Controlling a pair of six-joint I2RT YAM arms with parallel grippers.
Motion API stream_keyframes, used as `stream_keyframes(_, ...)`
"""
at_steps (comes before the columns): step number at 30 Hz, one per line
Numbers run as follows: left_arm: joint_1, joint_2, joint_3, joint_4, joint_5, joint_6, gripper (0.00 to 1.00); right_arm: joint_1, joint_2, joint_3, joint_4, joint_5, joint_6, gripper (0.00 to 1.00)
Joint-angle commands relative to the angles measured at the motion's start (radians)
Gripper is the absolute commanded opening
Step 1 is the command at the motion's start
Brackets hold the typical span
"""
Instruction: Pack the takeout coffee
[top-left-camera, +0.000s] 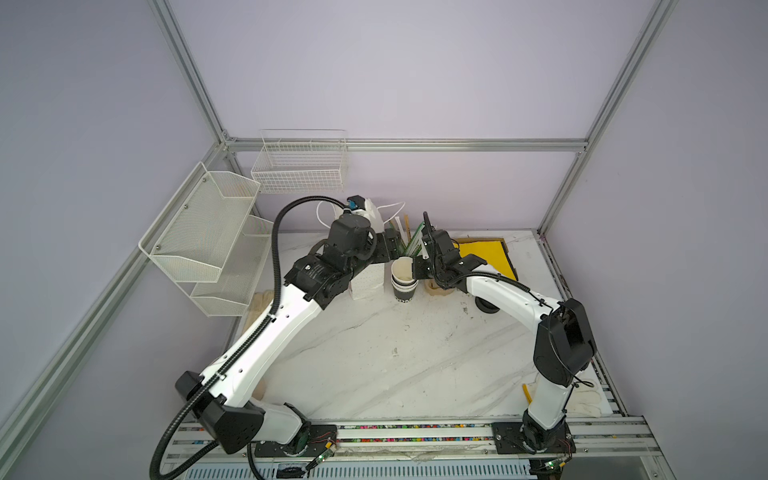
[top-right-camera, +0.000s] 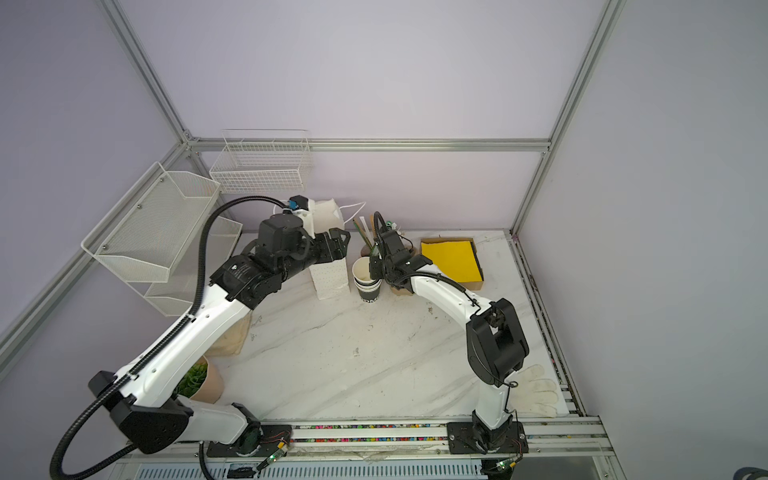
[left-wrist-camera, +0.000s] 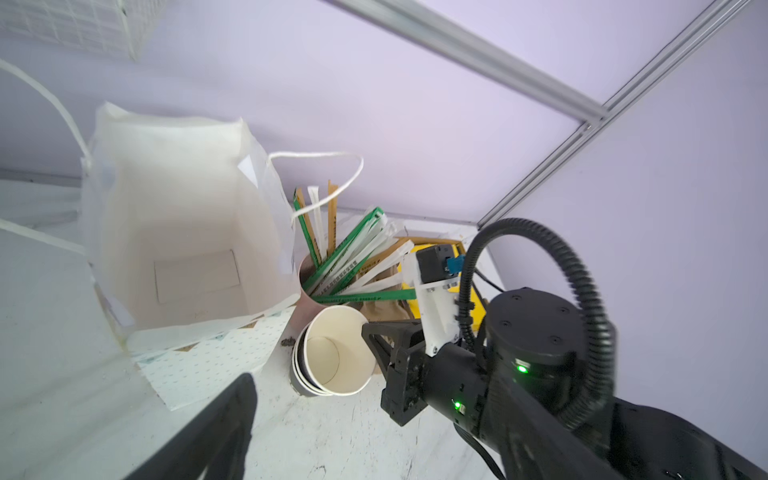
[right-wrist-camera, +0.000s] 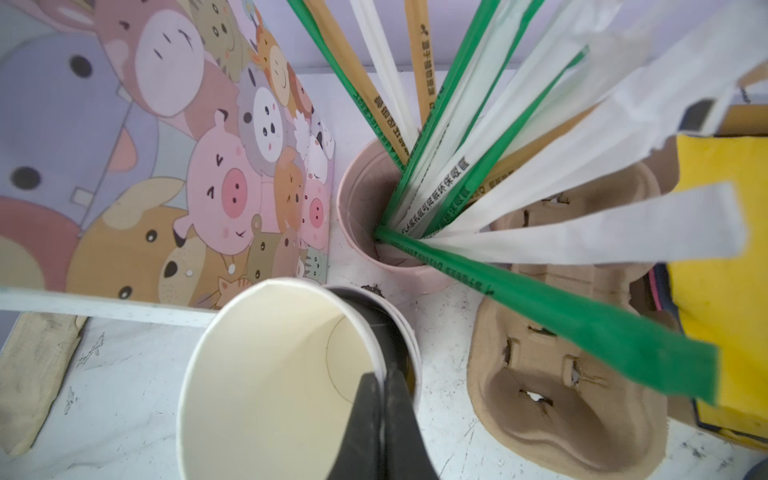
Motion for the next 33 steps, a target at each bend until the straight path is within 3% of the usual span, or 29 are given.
stream_keyframes(1, -0.004, -0.091, -0.114, 0.032, -0.033, 0.037, 0.9, -0.003, 0.005, 0.046, -0.029, 0.038, -0.017, 0.0)
stream_keyframes(9, -0.001, -0.2, -0.244, 0.012, -0.076, 0.066, 0.96, -0.004, -0.026, 0.109, -0.105, 0.016, -0.021, 0.0)
stream_keyframes(19, 0.001, -0.246, -0.293, 0.012, -0.144, 0.134, 1.0, -0.003, -0.143, 0.182, -0.232, -0.003, -0.016, 0.0)
stream_keyframes(28, 0.002, -0.258, -0.328, 0.019, -0.131, 0.152, 1.0, -0.004, -0.37, -0.1, -0.292, -0.015, 0.066, 0.0)
stream_keyframes(33, 0.003, -0.257, -0.355, 0.045, -0.102, 0.156, 1.0, -0.004, -0.488, -0.344, -0.211, -0.023, 0.104, 0.0)
